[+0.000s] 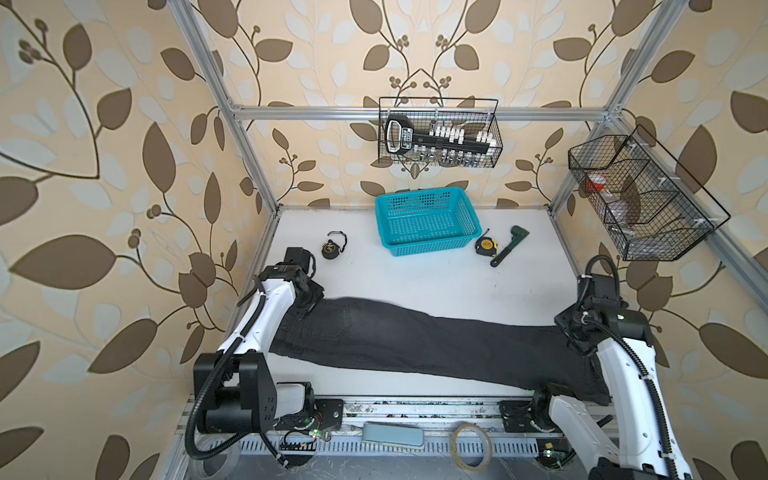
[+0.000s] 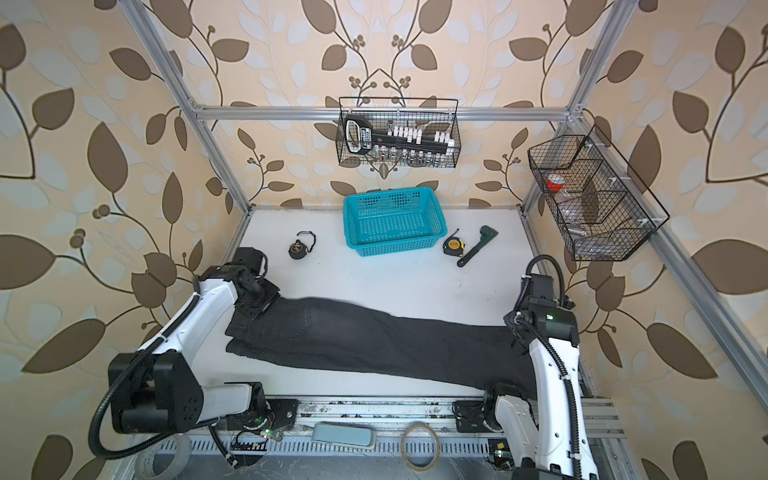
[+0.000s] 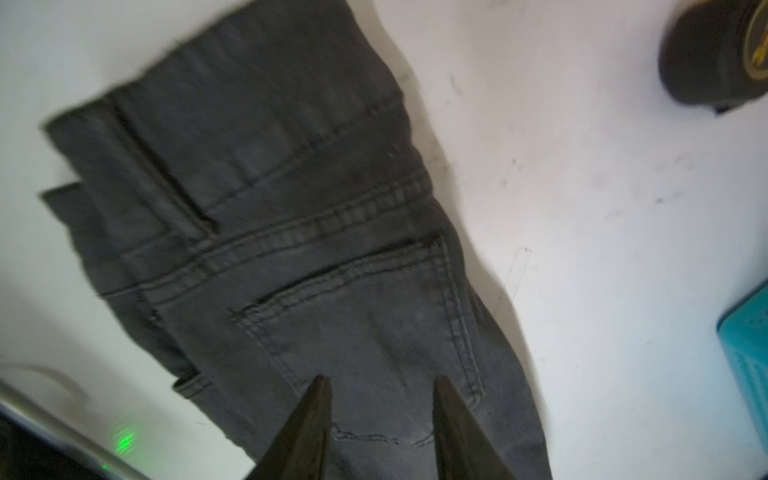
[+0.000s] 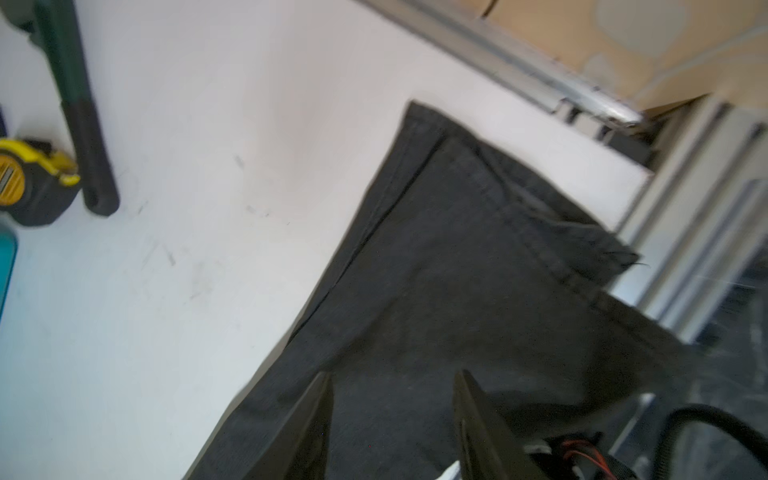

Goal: Fold and stack the trousers

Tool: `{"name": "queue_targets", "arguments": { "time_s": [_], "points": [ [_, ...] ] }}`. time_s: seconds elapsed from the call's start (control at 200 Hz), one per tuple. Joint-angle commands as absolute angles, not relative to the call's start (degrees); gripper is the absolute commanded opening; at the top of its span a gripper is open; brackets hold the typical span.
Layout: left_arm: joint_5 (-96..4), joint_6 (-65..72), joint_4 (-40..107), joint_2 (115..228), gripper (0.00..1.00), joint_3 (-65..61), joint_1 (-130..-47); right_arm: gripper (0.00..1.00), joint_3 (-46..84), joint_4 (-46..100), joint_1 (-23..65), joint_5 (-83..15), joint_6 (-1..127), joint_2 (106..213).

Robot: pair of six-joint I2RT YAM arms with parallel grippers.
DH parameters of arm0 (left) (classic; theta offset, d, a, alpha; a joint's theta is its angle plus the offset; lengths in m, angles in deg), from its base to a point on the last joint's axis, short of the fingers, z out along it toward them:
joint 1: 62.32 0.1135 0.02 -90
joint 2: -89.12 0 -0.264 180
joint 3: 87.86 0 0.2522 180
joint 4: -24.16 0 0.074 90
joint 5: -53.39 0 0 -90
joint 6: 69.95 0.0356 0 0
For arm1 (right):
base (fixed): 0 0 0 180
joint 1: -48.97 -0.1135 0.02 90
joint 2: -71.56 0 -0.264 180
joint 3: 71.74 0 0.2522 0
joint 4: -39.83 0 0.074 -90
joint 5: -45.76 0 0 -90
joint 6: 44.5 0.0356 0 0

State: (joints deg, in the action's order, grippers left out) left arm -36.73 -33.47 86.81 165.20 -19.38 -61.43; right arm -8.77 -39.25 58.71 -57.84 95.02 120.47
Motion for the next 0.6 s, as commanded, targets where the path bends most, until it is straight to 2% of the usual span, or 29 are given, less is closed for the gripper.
{"name": "queue_targets", "arguments": {
  "time_s": [0.0, 0.13, 0.31, 0.595],
  "points": [
    [-40.4, -34.7, 84.1, 167.4, 0.42, -20.1, -63.5, 0.50, -14.6, -32.8, 53.3, -54.5, 101.9, 121.4],
    [-43.1, -34.3, 81.8, 170.0, 0.42, -24.3, -64.3, 0.51, -19.3, -24.3, 49.1, -51.9, 101.8, 124.2],
    [-40.0, -31.4, 84.1, 174.6, 0.35, -25.9, -64.2, 0.51, -23.6, -17.1, 44.8, -52.1, 101.6, 130.5],
    [-35.9, -23.8, 84.5, 182.4, 0.31, -23.5, -60.3, 0.51, -29.2, -8.1, 44.0, -52.3, 101.9, 138.5]
  ]
}}
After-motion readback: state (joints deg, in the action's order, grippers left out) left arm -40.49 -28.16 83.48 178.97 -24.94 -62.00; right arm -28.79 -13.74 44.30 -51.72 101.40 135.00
